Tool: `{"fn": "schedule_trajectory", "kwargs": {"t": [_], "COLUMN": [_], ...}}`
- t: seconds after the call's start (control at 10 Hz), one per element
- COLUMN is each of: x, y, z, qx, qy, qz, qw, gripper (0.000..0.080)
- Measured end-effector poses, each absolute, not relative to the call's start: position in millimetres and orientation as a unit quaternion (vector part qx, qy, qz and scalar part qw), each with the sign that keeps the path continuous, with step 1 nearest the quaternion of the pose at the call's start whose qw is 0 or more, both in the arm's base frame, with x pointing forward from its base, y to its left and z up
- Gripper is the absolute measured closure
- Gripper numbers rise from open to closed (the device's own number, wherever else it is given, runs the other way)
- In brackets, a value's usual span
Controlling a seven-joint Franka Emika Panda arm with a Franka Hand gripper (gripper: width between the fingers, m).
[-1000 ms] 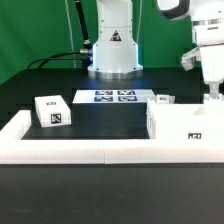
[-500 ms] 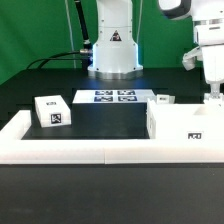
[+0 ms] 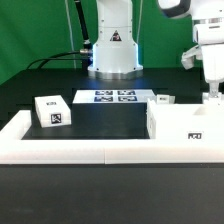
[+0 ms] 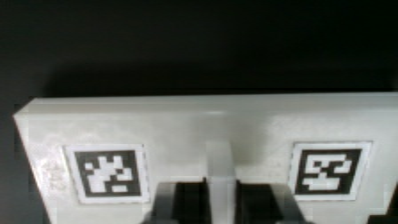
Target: Assemble cabinet
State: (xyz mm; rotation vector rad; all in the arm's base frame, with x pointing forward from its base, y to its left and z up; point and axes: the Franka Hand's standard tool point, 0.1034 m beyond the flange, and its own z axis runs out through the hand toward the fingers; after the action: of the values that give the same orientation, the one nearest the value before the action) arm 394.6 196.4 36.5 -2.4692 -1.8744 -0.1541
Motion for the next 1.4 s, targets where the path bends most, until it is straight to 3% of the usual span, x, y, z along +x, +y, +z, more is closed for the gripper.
{"fn": "schedule_trajectory", "kwargs": {"t": [0.2, 0.5, 1.4], "x": [407, 425, 438], "y": [188, 169, 126], "z": [62.0, 83.4, 76.0], "qx": [-0.788, -0.766, -0.734], "qy": [-0.614, -0.640, -0.677], "qz": [-0.052, -0.056, -0.048], "qw": [0.002, -0.016, -0.022], "gripper": [0.0734, 0.0734, 0.0734]}}
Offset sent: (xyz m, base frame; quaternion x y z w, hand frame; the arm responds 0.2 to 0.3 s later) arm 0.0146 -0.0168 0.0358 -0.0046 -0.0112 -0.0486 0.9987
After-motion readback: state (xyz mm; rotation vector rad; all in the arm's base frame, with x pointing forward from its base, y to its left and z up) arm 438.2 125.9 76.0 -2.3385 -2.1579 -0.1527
